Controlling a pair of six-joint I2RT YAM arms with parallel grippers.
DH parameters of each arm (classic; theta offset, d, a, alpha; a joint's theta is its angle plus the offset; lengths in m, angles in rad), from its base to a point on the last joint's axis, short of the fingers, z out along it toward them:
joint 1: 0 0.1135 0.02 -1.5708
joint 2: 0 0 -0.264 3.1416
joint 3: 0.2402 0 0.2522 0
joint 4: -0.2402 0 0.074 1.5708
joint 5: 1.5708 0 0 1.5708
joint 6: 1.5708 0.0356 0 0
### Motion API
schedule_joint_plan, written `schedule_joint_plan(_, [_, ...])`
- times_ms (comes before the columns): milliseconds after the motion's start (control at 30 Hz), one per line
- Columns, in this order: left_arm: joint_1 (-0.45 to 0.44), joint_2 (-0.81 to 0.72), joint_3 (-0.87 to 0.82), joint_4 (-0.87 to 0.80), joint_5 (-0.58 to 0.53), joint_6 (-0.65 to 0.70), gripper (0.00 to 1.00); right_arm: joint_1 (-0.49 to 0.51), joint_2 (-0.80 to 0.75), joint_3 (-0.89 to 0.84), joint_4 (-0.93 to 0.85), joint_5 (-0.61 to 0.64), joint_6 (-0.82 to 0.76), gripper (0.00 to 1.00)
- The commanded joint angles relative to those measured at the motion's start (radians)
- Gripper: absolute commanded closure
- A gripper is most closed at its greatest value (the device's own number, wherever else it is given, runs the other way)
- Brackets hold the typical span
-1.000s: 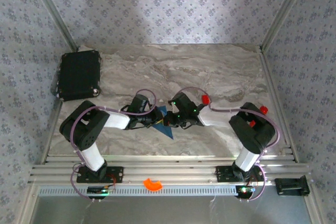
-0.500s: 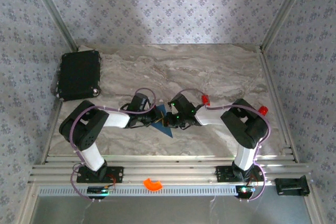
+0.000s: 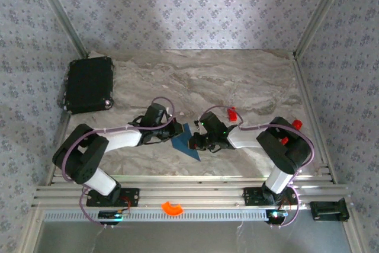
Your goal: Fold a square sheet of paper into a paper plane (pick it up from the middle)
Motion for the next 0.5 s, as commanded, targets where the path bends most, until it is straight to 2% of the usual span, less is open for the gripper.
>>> schedule_joint_plan(0, [-0.028, 0.023, 0.003, -0.008, 0.026, 0.021, 0.96, 0.005, 0.033, -0.051, -0.169, 0.033, -0.015, 1.00])
schedule_joint_plan(100, [-0.035, 0.084, 0.018, 0.034, 0.039, 0.003, 0.96, 0.005, 0.038, -0.050, -0.166, 0.030, -0.015, 1.00])
schedule_joint_plan(233, [-0.027, 0.151, 0.030, 0.015, -0.005, -0.004, 0.98, 0.004, 0.039, -0.058, -0.166, 0.031, -0.016, 1.00])
schedule_joint_plan(467, [0.064, 0.170, 0.017, -0.016, -0.045, 0.013, 0.99, 0.003, 0.041, -0.091, -0.146, 0.033, -0.013, 1.00])
